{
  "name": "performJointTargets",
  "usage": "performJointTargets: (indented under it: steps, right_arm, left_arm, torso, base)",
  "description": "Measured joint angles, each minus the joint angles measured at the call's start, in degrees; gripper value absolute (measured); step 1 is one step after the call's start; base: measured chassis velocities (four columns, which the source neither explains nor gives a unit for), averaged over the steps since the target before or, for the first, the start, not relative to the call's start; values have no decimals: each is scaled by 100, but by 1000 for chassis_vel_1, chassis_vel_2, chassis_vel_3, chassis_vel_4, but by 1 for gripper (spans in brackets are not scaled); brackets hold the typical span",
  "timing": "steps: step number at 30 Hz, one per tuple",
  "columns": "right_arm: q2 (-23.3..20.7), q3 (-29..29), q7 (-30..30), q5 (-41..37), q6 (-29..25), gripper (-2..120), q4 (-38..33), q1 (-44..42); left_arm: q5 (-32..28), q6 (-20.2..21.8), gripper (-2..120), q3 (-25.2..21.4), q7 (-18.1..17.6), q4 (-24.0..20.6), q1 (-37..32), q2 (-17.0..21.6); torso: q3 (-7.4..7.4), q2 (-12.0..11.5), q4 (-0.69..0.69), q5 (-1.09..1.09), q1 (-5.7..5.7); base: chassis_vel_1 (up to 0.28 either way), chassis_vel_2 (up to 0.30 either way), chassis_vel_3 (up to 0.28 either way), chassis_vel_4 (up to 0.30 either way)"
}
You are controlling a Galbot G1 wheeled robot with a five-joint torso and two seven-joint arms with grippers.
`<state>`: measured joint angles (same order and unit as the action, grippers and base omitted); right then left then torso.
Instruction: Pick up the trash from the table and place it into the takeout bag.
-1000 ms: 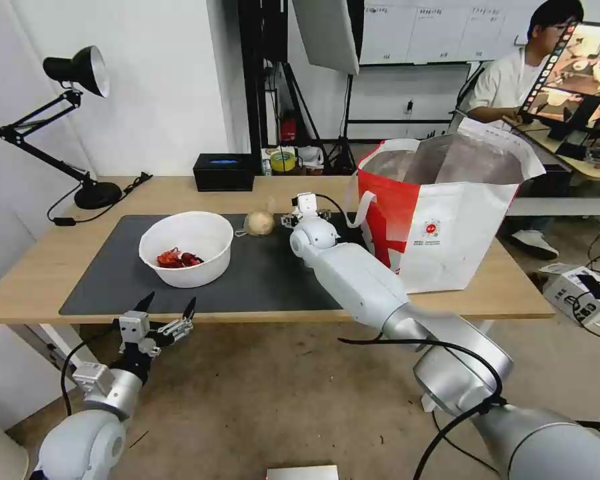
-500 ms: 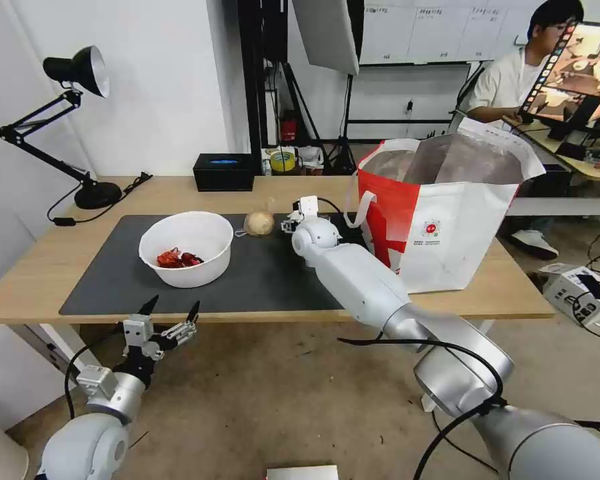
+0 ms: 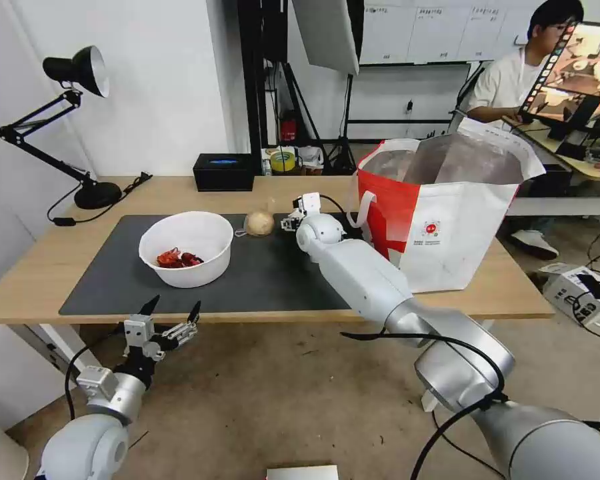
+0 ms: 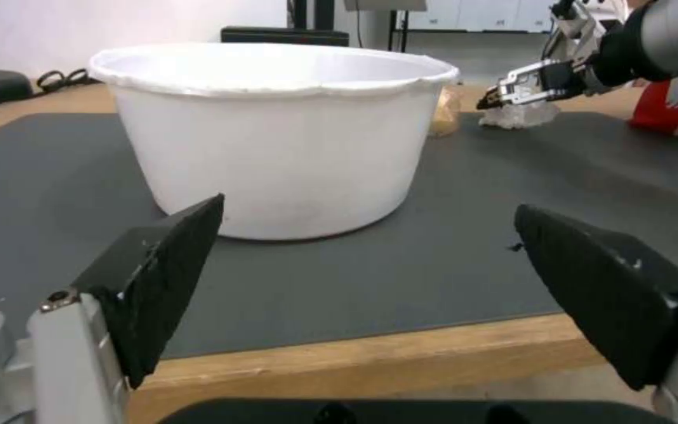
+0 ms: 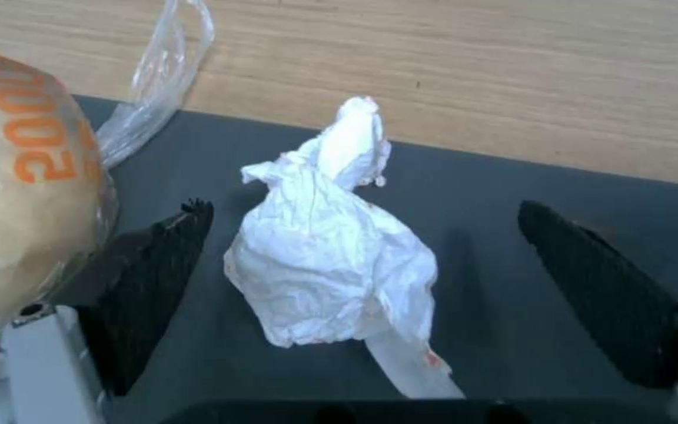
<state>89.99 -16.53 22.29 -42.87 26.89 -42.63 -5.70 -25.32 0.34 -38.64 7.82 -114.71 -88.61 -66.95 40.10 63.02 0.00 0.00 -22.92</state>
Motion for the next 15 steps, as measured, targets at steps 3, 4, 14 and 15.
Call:
performJointTargets:
  steps: [3, 4, 14, 15]
  right_arm:
    - [0, -5, -31, 2, 23, 100, 2, 0]
    - [0, -6, -52, 2, 43, 100, 2, 0]
    - [-1, -23, -103, -19, 244, 100, -118, -40]
    - [-1, -23, -103, -19, 244, 100, -118, -40]
  left_arm:
    - [0, 0, 100, -12, 0, -6, -20, 0]
    - [0, 0, 100, -16, 0, -9, -25, 0]
    - [-2, 1, 100, -46, -13, -82, -69, 7]
    - [-2, 1, 100, -46, -13, -82, -69, 7]
  torso:
    - [0, 0, 0, 0, 0]
    - [0, 0, 0, 0, 0]
    - [0, 0, 0, 0, 0]
    - [0, 0, 0, 0, 0]
  base:
    - [0, 0, 0, 0]
    - [0, 0, 0, 0]
    - [0, 0, 0, 0]
    - [0, 0, 0, 0]
